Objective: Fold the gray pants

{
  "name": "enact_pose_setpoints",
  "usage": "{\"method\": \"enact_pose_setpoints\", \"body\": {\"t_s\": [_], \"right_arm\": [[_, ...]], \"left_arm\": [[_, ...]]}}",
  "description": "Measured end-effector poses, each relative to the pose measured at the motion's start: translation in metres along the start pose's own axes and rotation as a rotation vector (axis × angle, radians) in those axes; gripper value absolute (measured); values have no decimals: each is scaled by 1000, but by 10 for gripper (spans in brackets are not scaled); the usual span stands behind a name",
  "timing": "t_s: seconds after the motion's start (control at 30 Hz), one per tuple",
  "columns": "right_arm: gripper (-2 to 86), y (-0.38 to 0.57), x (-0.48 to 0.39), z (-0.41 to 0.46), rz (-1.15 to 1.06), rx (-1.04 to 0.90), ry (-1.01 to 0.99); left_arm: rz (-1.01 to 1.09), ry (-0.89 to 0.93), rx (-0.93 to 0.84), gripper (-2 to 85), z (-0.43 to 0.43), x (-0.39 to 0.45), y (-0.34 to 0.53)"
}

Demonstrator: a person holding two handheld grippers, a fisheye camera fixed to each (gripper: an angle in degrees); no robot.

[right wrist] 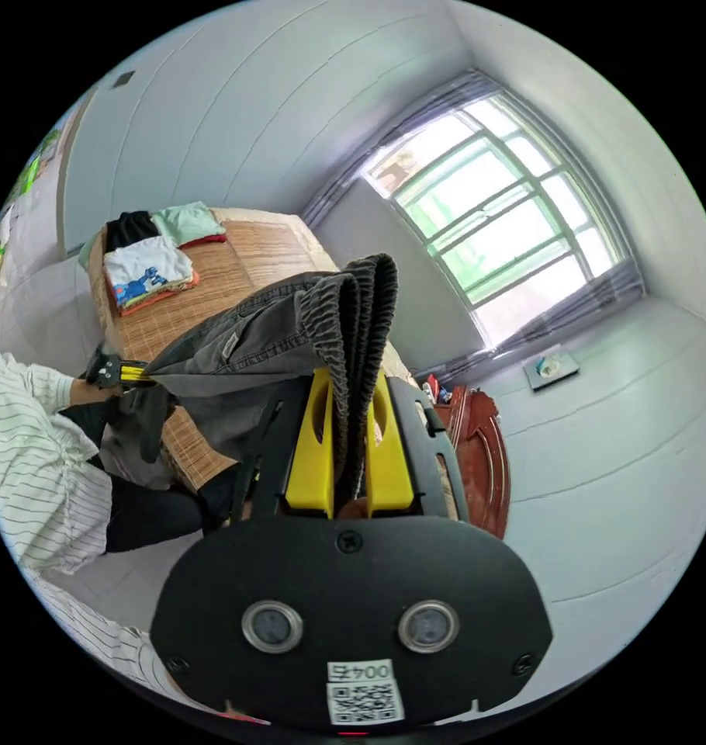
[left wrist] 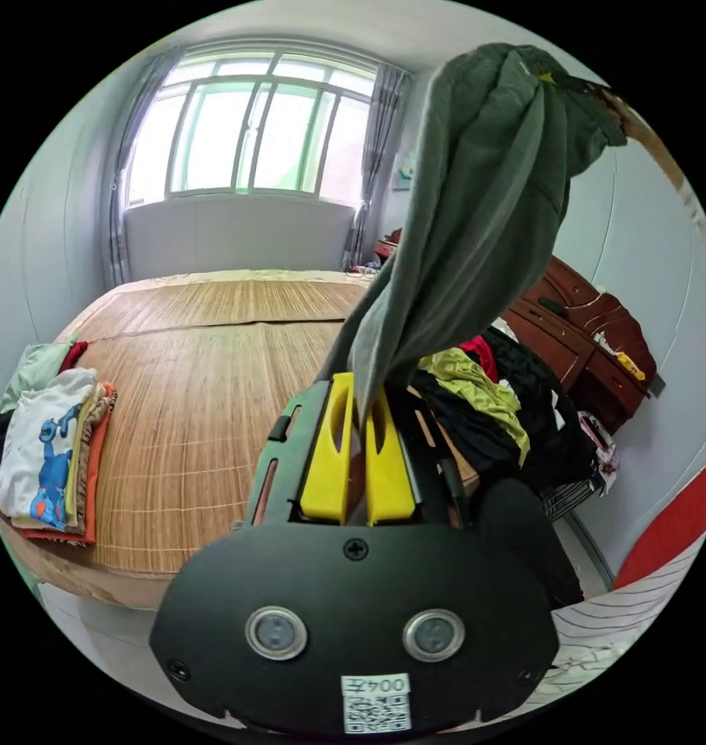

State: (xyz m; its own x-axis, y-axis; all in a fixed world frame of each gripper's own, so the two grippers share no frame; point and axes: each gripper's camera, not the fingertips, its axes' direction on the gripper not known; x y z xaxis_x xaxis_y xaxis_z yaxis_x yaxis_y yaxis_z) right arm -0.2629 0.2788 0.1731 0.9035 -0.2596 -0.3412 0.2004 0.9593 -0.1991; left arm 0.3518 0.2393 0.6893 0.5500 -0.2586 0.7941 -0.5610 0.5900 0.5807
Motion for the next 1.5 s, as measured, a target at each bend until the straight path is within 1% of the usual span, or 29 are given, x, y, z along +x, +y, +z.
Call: {"method": "enact_pose_setpoints", "body": {"t_s": [0.13, 0.27, 0.37, 0.43, 0.53, 0.6, 0.63, 0.7, 0.73, 0.77, 0.8, 0.83, 0.87, 0.9, 0.93, 0.97, 1.0, 1.03, 1.07, 1.1, 1.17, 1.2, 1.27, 1.37, 1.5], "right_arm": [[60, 46, 48, -9, 138, 98, 30], [60, 101, 88, -13, 237, 225, -35], [59, 137, 107, -2, 291, 279, -127], [58, 158, 118, 13, 337, 298, -206], [59, 194, 133, 50, 432, 307, -341], [60, 224, 138, 94, 528, 298, -471], [60, 231, 137, 107, 551, 290, -501], [60, 259, 128, 164, 628, 253, -604], [60, 267, 125, 180, 649, 242, -627], [60, 281, 118, 214, 693, 212, -675], [60, 295, 110, 251, 734, 179, -725], [60, 302, 106, 270, 756, 160, -753], [60, 316, 99, 310, 800, 117, -813], [61, 329, 92, 350, 848, 73, -859], [61, 335, 89, 369, 871, 47, -874], [61, 346, 85, 408, 911, -8, -896], [61, 356, 82, 448, 941, -67, -915], [62, 360, 81, 469, 959, -99, -928], [62, 368, 80, 509, 977, -154, -936], [64, 373, 79, 546, 982, -202, -928], [68, 376, 80, 595, 972, -268, -903], [72, 377, 82, 623, 967, -320, -885], [77, 378, 92, 655, 959, -390, -858], [79, 386, 120, 680, 975, -405, -861], [79, 411, 162, 672, 1030, -291, -852]], "left_arm": [[-31, -137, 180, -1, -71, -13, -50], [-31, -287, 345, -3, -143, -20, -81], [36, -367, 395, -3, -194, -21, -97], [101, -407, 391, -3, -220, -19, -109], [234, -471, 313, -3, -247, -10, -132], [296, -521, 254, -3, -250, -3, -142], [332, -549, 208, -3, -247, 0, -146], [372, -586, 128, -3, -231, 5, -148], [401, -609, 63, -3, -212, 6, -147], [424, -631, -11, -3, -186, 6, -143], [433, -639, -48, -3, -171, 4, -140], [448, -651, -123, -3, -136, -1, -135], [459, -659, -210, -3, -95, -8, -130], [465, -659, -259, -3, -73, -13, -127], [473, -648, -354, -3, -25, -23, -122], [491, -635, -460, -3, 30, -35, -117], [500, -632, -518, -3, 60, -42, -114], [518, -623, -617, -3, 122, -56, -107], [533, -611, -709, -3, 183, -70, -100], [532, -605, -747, -3, 214, -77, -96], [526, -585, -918, -1, 329, -105, -78], [525, -580, -957, 0, 355, -112, -72], [541, -560, -1095, 4, 434, -131, -50], [539, -542, -1186, 16, 482, -152, -34], [446, -462, -1221, 60, 493, -184, -38]]}}
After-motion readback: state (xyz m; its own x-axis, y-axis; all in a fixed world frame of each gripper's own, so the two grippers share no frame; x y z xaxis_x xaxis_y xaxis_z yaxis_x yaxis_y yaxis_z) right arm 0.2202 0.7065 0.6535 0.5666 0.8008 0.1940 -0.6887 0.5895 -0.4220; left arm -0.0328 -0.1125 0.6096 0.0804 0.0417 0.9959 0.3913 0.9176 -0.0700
